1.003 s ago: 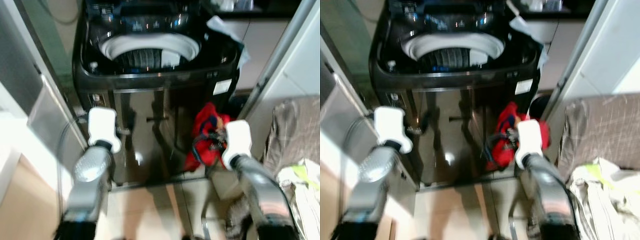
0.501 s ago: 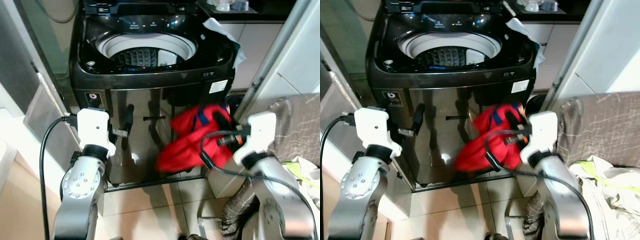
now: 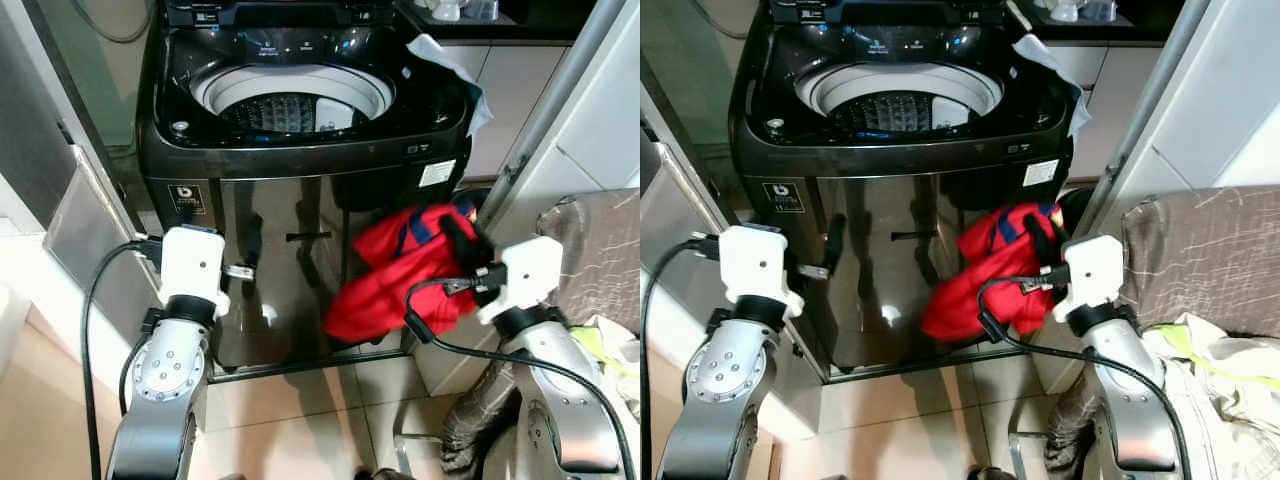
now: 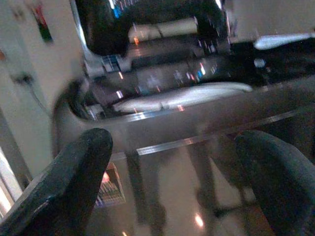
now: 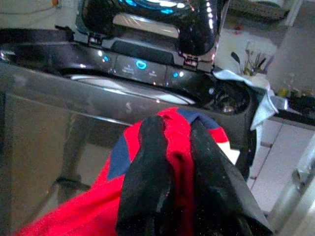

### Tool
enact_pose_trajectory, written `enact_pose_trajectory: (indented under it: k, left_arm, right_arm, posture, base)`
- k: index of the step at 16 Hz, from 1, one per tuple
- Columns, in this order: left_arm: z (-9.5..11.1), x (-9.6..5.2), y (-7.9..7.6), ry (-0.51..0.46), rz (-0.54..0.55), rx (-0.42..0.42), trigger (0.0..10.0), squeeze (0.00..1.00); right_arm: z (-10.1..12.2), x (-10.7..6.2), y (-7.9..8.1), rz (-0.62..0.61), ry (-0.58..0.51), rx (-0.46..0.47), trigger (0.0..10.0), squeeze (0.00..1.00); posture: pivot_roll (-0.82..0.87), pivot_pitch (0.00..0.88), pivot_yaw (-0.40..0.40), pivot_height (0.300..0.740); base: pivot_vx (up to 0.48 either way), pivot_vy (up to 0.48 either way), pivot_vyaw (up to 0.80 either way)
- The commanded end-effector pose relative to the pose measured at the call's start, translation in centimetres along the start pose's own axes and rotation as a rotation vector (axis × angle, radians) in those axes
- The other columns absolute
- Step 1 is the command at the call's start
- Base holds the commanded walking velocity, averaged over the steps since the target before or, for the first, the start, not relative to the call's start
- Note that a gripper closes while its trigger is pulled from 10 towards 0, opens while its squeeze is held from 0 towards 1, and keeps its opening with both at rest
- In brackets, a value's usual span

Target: Clothes washing

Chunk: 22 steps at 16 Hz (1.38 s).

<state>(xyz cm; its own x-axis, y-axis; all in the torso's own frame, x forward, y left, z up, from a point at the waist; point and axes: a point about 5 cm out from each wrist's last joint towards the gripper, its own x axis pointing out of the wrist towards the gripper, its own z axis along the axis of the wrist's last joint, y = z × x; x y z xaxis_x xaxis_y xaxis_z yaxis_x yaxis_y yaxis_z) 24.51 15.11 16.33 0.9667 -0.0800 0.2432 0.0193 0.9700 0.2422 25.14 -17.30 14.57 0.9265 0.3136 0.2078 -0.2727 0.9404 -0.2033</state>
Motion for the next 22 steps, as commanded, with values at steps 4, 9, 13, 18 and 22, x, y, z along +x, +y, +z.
enact_pose_trajectory:
  k: [4,9,13,18,22]
  left_arm:
    - [-1.5,-0.5,-0.3,0.001,0.015,0.064,10.0,0.00]
    - [-1.9,0.4,-0.2,0.010,-0.003,0.063,10.0,0.00]
    - [-2.8,0.6,-0.3,0.056,0.000,0.046,10.0,0.00]
    - [-0.4,1.9,0.2,-0.059,0.041,0.093,10.0,0.00]
    - [5.4,3.9,0.1,-0.297,0.034,0.148,10.0,0.00]
  right_arm:
    - [-2.4,0.9,-0.4,-0.027,0.021,-0.012,10.0,0.00]
    - [-3.7,3.0,-0.7,-0.164,0.043,0.204,10.0,0.00]
    - [-4.0,3.4,0.4,-0.107,0.046,0.195,10.0,0.00]
    - [1.6,6.3,0.7,-0.049,-0.194,0.079,10.0,0.00]
    - [9.6,9.6,-2.0,-0.109,-0.478,0.012,10.0,0.00]
  posture:
    - [0.01,0.000,-0.046,0.740]
    - [0.02,0.000,-0.047,0.740]
    - [0.03,0.000,-0.047,0.740]
    - [0.02,0.000,-0.041,0.740]
    - [0.02,0.000,-0.038,0.740]
  base:
    - [0.000,0.000,0.00]
    - [0.000,0.000,0.00]
    - [0.000,0.000,0.00]
    - [0.336,0.000,0.00]
    - [0.458,0.000,0.00]
